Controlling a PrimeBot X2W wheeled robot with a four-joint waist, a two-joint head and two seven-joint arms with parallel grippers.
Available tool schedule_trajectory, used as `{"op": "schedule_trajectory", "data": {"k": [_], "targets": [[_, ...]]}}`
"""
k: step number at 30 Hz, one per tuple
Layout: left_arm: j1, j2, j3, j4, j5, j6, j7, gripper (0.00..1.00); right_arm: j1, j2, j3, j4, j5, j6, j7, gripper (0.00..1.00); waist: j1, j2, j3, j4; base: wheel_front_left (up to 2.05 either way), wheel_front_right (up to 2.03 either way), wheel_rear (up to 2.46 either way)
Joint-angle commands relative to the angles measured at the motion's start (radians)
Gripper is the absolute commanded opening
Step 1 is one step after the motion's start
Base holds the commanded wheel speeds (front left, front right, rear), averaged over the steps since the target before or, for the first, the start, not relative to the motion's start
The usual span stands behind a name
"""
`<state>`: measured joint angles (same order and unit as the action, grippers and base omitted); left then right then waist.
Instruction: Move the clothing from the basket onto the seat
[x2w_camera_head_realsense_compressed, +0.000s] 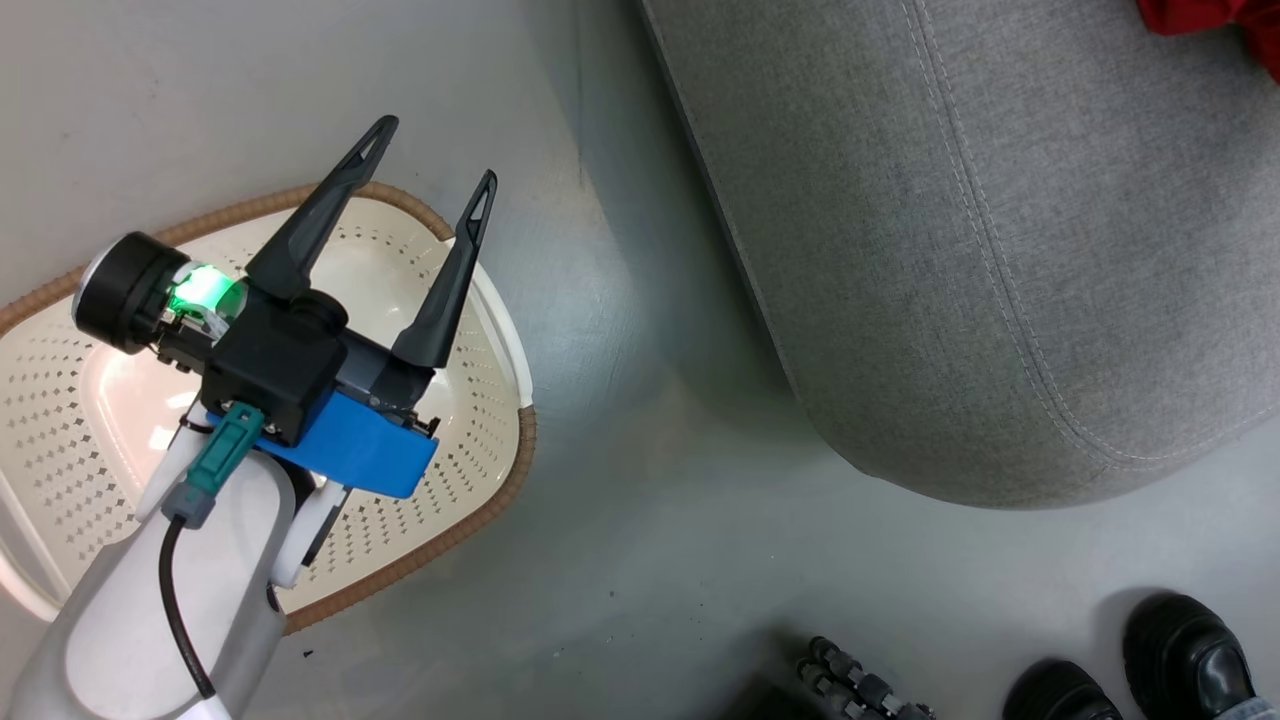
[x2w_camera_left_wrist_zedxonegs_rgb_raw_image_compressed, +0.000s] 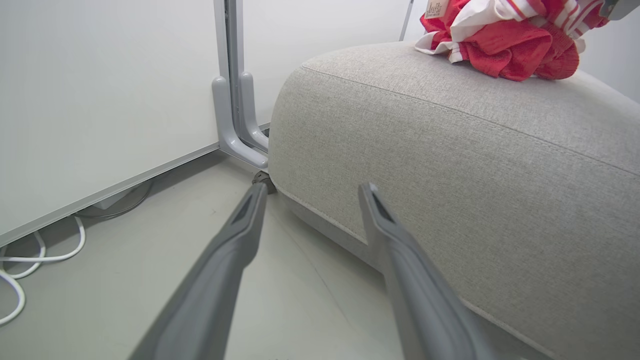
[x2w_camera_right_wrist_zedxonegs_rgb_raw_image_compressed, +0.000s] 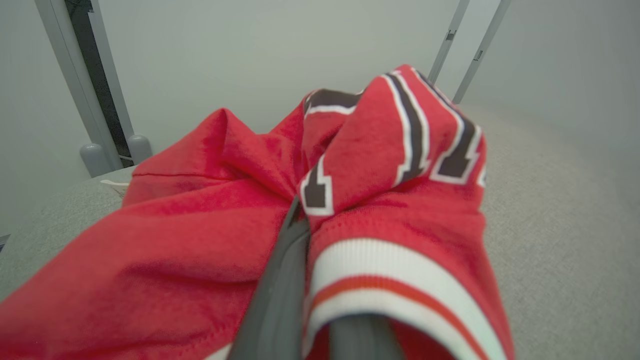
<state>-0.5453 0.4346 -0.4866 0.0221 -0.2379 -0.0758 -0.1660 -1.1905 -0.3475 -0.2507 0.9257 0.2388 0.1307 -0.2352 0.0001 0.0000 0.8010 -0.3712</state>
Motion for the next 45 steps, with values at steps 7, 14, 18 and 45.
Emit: {"op": "schedule_trajectory", "data": {"k": [7, 14, 18, 45], "targets": [[-0.005, 0.002, -0.004, 0.007, -0.009, 0.005, -0.009, 1.0, -0.027, -0.002, 0.023, 0.031, -0.002, 0.0, -0.017, 1.0, -0.0001, 0.0, -0.004, 0.004, 0.0, 0.0, 0.0], [-0.019, -0.01, -0.015, 0.026, -0.015, 0.005, -0.021, 1.0, -0.024, -0.005, 0.036, 0.039, -0.001, 0.0, -0.023, 1.0, -0.0001, 0.0, -0.015, 0.016, 0.0, 0.0, 0.0], [-0.017, -0.02, -0.022, 0.048, -0.019, 0.007, -0.034, 1.0, -0.014, -0.008, 0.043, 0.042, -0.005, 0.0, -0.025, 1.0, -0.0001, 0.0, -0.035, 0.024, 0.0, 0.0, 0.0], [0.141, -0.215, 0.026, 0.229, -0.075, -0.021, -0.1, 1.0, 0.349, -0.012, 0.092, -0.058, -0.019, 0.0, -0.03, 1.0, -0.0001, 0.0, -0.394, 0.137, 0.0, 0.0, 0.0]]}}
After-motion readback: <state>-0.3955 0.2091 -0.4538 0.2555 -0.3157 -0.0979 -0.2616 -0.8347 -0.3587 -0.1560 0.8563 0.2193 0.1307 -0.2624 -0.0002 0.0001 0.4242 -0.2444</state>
